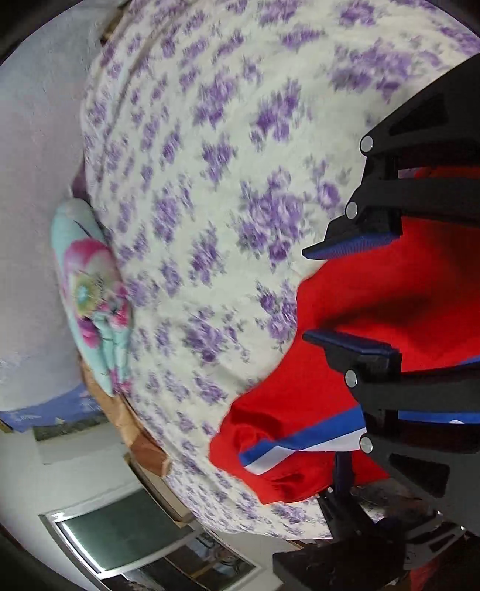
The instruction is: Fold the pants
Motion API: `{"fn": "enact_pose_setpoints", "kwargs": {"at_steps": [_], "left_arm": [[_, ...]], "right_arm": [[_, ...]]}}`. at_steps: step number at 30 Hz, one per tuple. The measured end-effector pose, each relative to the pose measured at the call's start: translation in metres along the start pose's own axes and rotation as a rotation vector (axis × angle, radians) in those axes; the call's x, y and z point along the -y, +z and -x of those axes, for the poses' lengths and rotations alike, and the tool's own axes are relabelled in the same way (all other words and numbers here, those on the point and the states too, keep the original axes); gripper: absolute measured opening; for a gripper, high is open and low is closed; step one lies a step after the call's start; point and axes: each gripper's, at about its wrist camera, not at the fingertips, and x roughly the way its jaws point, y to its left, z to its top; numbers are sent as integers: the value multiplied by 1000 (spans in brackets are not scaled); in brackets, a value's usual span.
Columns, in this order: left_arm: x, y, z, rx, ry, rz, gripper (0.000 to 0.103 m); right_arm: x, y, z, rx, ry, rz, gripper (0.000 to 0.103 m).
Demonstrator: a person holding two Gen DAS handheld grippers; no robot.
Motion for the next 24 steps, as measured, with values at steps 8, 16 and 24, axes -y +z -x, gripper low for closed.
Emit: {"fn": "enact_pose_setpoints", "kwargs": {"at_steps": [8,16,24], "left_arm": [[0,2,-2,-1,4,0,98],[0,2,-4,-7,15,-9,98],[1,1,-4,-7,20,-12,98]], "right_arm": [[-7,-7,-3,15,9,42,10],[9,-5,-1,14,85,-53,25],[24,9,-10,-4,65,-111,26]]}}
